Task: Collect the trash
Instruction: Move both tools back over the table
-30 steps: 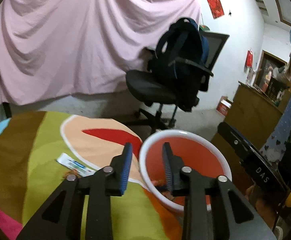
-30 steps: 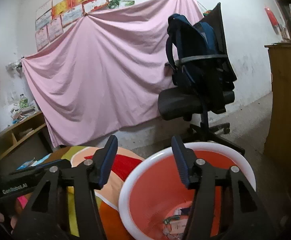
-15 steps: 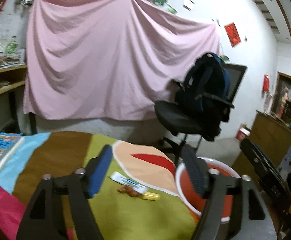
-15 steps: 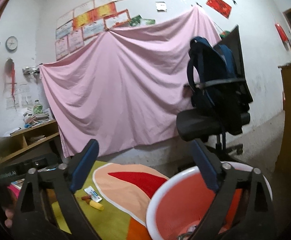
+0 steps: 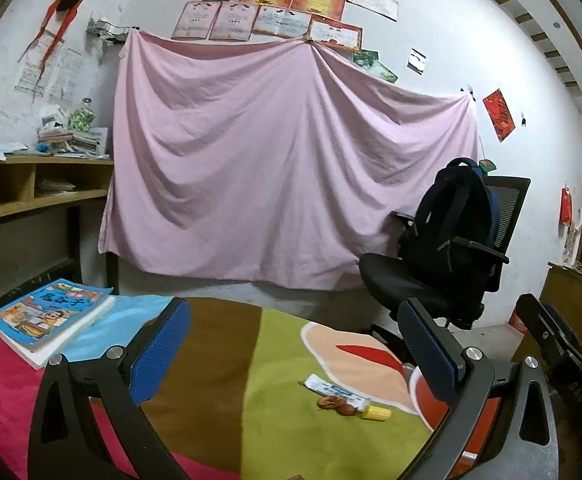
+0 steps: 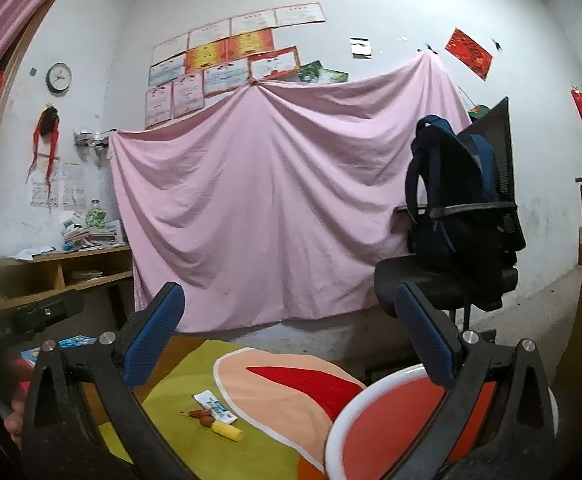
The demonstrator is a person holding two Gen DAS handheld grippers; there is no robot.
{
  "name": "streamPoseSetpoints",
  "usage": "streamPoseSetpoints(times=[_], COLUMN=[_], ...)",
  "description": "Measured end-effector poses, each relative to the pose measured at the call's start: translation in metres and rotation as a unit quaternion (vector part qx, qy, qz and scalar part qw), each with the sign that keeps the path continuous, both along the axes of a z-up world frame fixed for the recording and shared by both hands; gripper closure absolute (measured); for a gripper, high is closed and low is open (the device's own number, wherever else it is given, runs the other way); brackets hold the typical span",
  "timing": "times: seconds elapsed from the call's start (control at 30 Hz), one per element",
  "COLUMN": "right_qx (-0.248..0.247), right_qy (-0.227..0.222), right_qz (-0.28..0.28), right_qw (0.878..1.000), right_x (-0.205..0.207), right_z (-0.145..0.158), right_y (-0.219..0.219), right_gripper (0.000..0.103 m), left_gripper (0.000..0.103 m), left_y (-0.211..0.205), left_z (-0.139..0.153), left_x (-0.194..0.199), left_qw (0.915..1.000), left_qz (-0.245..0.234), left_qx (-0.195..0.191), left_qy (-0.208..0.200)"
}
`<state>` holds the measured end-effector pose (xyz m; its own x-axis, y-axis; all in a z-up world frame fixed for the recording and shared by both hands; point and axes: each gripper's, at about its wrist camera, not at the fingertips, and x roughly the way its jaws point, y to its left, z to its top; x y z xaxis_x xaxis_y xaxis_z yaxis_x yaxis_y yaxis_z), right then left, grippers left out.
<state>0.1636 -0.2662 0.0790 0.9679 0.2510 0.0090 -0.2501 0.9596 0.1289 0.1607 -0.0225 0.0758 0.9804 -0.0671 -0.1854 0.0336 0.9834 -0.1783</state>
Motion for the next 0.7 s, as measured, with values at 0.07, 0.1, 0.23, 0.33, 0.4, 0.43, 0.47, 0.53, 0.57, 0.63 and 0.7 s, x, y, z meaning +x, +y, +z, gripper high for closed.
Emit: streamPoseSetpoints(times=[0.07, 0.1, 0.23, 0.33, 0.4, 0.43, 0.47, 0.53, 0.57, 0.63, 0.7], right_qx=[-0.006, -0.008, -0.016, -0.021, -0.027, -0.031, -0.037, -0.05, -0.054, -0.063, -0.072], right_qy=[-0.003, -0.004, 0.0, 0.009, 0.019, 0.023, 0.03, 0.046, 0.052, 0.072, 0.093], right_qz=[0.005, 0.007, 0.017, 0.023, 0.026, 0.027, 0.027, 0.028, 0.029, 0.035, 0.039], right_qw=[1.0, 1.0, 1.0, 0.999, 0.999, 0.999, 0.999, 0.997, 0.997, 0.995, 0.992], right_x=[0.0, 0.001, 0.005, 0.012, 0.018, 0.021, 0.024, 0.03, 0.032, 0.039, 0.046], right_z=[-0.001, -0.001, -0.004, -0.007, -0.009, -0.011, -0.013, -0.018, -0.02, -0.025, -0.031], right_y=[0.006, 0.008, 0.019, 0.028, 0.034, 0.036, 0.039, 0.045, 0.046, 0.05, 0.053], right_gripper=[0.0, 0.0, 0.0, 0.0, 0.0, 0.0, 0.0, 0.0, 0.0, 0.0, 0.0], left_gripper=[0.002, 0.002, 0.002, 0.002, 0.002, 0.002, 0.002, 0.002, 0.002, 0.002, 0.002], left_y=[0.003, 0.005, 0.011, 0.017, 0.02, 0.022, 0.024, 0.027, 0.028, 0.031, 0.031], left_z=[-0.001, -0.002, -0.006, -0.01, -0.013, -0.015, -0.017, -0.021, -0.023, -0.027, -0.031], left_x=[-0.001, -0.002, 0.0, 0.003, 0.006, 0.008, 0.01, 0.014, 0.016, 0.02, 0.024], left_qw=[1.0, 1.0, 0.9998, 0.9998, 0.9997, 0.9997, 0.9997, 0.9996, 0.9995, 0.9992, 0.9987], left_qz=[0.003, 0.006, 0.011, 0.014, 0.017, 0.018, 0.018, 0.02, 0.021, 0.019, 0.013], left_qx=[0.003, 0.006, 0.013, 0.015, 0.016, 0.015, 0.014, 0.011, 0.01, 0.01, 0.013], left_qy=[-0.002, -0.003, -0.004, 0.0, 0.004, 0.007, 0.01, 0.018, 0.022, 0.033, 0.047])
